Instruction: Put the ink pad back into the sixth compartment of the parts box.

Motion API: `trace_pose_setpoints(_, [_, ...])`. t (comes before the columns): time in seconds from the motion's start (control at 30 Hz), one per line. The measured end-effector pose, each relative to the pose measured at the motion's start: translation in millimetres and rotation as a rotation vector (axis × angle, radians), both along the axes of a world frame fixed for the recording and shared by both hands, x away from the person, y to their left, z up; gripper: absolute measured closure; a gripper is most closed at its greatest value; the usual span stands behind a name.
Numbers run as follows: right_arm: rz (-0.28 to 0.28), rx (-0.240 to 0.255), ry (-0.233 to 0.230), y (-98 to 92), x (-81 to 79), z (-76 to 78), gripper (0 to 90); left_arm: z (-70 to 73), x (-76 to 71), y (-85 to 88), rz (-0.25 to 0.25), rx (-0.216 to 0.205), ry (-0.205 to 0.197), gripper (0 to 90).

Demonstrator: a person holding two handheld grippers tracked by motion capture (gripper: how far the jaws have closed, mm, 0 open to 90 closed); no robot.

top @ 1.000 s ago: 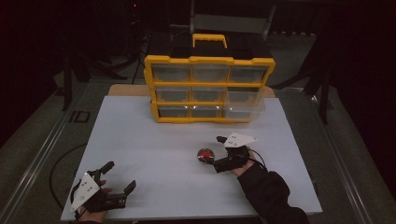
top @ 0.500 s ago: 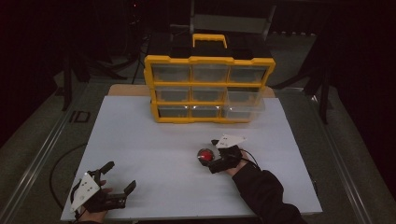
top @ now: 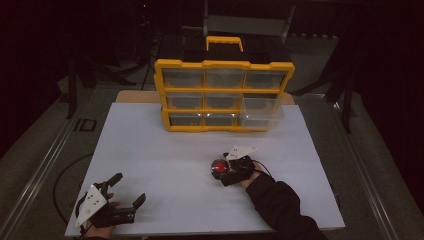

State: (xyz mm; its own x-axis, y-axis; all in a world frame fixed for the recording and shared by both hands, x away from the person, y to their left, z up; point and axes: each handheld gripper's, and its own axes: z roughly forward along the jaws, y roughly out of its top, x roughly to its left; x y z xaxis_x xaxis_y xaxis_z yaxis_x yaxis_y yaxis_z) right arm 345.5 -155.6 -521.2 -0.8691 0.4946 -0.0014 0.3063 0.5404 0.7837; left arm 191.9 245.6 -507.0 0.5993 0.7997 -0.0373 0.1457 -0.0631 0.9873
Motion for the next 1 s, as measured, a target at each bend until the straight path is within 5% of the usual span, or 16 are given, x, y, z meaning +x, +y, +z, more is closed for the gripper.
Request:
trace_pose_setpoints(0.43, [0.025,-0.09,0.01,3.8,5.7,-6.7,22.7,-0.3,0.1,-0.2,-0.001,0.0,0.003,0.0])
trace_pose_setpoints(1.0, [0.02,-0.087,0.054,3.3,6.7,-7.3,29.6,-0.7,0.5,-0.4,-0.001,-0.001,0.005,0.0])
